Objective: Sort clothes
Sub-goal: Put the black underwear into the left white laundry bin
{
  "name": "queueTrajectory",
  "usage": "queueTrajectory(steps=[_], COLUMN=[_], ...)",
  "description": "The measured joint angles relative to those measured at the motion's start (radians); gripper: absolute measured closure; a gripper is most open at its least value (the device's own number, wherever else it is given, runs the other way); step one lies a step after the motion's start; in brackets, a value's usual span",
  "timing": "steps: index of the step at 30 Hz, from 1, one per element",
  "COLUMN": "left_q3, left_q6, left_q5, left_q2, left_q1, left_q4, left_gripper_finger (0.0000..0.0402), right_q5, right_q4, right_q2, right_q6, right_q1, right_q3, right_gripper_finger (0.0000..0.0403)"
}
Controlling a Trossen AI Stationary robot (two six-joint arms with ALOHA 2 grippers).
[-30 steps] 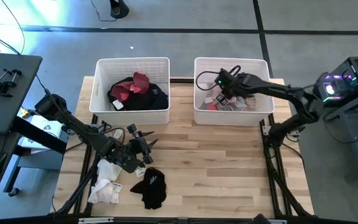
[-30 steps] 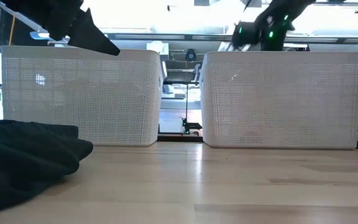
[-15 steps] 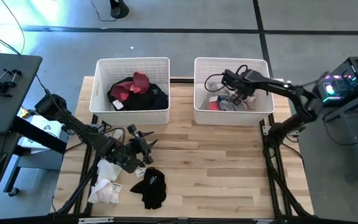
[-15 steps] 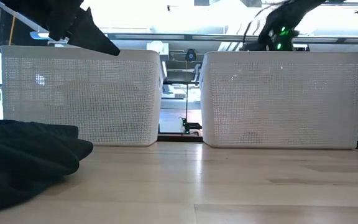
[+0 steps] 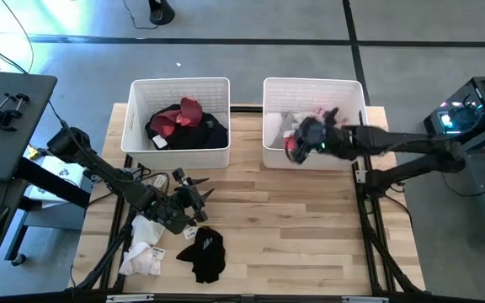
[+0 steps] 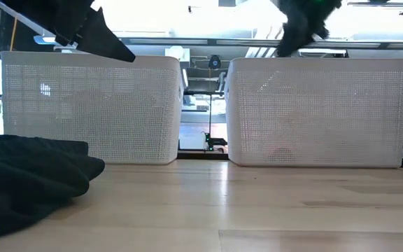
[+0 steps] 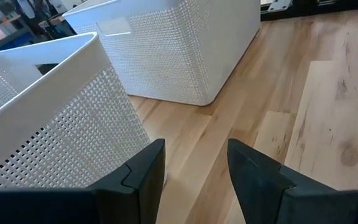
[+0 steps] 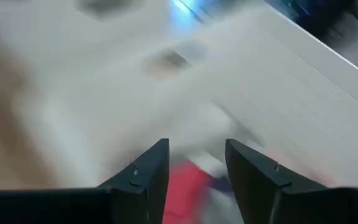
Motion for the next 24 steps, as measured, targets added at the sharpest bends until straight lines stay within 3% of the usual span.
queueTrajectory(steps=[7,10,13,19,24], left_q3=[0.047,0.089,0.106,0.091,-0.028], left_q6=[0.158,0.249,0.287,0.108,-0.002], left_q5=[0.038,0.133,0.294,0.574,0.718], left_q2=[0.000,0.000,-0.001,0.025,0.089], left_q1=[-0.069,-0.112,-0.142,-0.156,-0.150], left_q4=[0.019,0.013,0.006,-0.079,0.109], left_gripper_finger=[0.0241,0.0241,0.0241,0.0241,0.0241], right_q5=[-0.005,-0.013,-0.046,-0.097,-0.092], right_q4=[0.332,0.443,0.542,0.622,0.612], right_q2=[0.113,0.206,0.318,0.495,0.539], right_q6=[-0.196,-0.266,-0.323,-0.380,-0.335], right_q1=[0.285,0.351,0.385,0.403,0.402], right_q3=[0.000,0.000,0.000,0.000,0.000], right_gripper_finger=[0.0258,0.0258,0.0258,0.0258,0.0258])
